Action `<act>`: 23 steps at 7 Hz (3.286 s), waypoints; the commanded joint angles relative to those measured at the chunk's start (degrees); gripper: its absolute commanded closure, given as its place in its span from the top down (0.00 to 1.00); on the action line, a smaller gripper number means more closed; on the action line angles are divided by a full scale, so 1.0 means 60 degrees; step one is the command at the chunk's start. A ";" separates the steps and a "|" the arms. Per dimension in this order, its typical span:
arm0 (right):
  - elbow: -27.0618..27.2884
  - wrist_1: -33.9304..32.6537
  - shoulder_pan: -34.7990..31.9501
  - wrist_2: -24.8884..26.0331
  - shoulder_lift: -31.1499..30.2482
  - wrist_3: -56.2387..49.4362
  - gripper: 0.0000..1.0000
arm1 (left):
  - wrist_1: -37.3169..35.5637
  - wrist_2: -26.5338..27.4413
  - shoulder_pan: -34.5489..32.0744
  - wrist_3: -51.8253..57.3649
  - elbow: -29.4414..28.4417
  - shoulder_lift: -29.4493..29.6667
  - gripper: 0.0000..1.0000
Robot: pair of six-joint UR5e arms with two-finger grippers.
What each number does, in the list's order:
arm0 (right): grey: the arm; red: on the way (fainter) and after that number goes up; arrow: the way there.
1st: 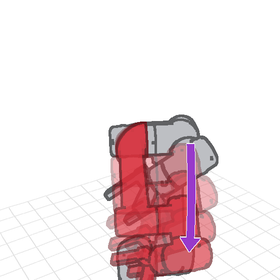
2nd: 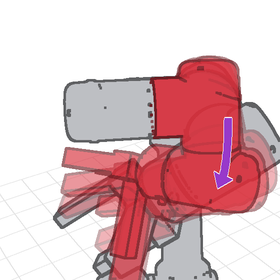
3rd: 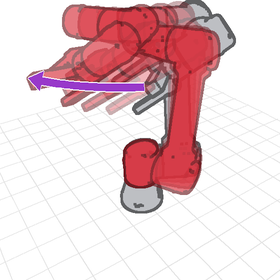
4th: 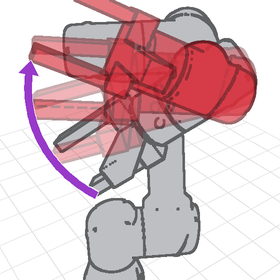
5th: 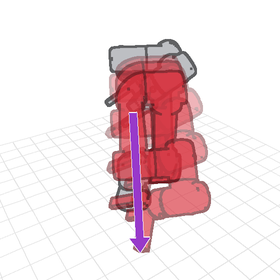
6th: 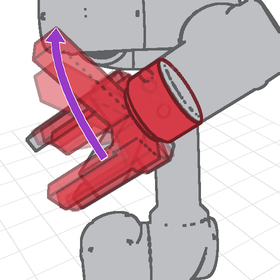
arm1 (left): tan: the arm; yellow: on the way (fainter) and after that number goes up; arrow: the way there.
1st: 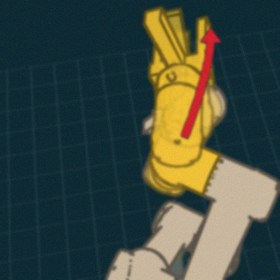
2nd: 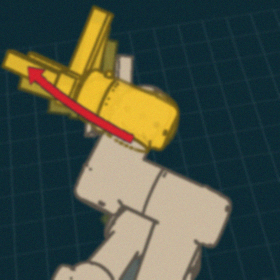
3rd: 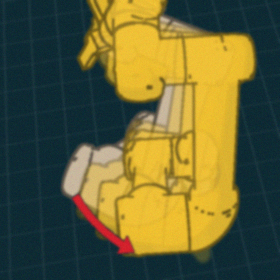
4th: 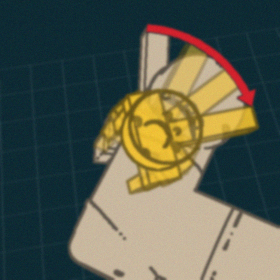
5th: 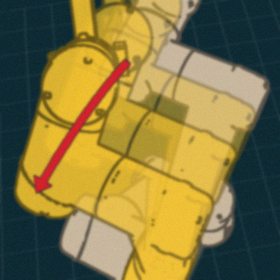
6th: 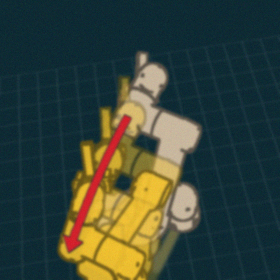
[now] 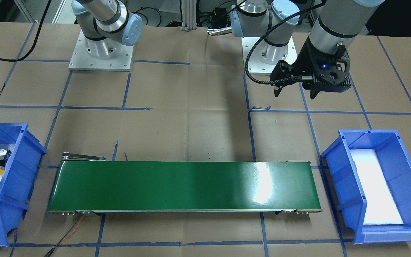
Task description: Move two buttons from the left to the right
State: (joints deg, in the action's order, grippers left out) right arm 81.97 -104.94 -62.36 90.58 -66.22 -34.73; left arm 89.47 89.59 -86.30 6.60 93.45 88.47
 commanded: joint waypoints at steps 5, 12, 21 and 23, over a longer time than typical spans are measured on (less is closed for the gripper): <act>0.0866 0.3443 -0.1977 -0.1386 -0.4368 0.5035 0.99 | -0.0028 0.0009 -0.0016 -0.0001 0.0172 -0.0038 1.00; 0.1324 0.3267 -0.4752 -0.0463 -0.4417 0.7707 0.99 | 0.0103 0.0391 -0.0001 -0.0059 -0.0604 0.0518 1.00; 0.1354 0.2417 -0.4752 -0.0478 -0.4300 0.7736 0.99 | -0.0014 0.0185 -0.0016 -0.0396 -0.0385 0.0386 1.00; 0.1354 0.2403 -0.4752 -0.0463 -0.4300 0.7736 0.99 | -0.0014 0.0200 -0.0016 -0.0396 -0.0385 0.0386 1.00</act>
State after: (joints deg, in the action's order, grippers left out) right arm 90.08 -90.46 -90.88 87.78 -92.04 11.69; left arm 89.39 90.73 -86.40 4.22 91.14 90.81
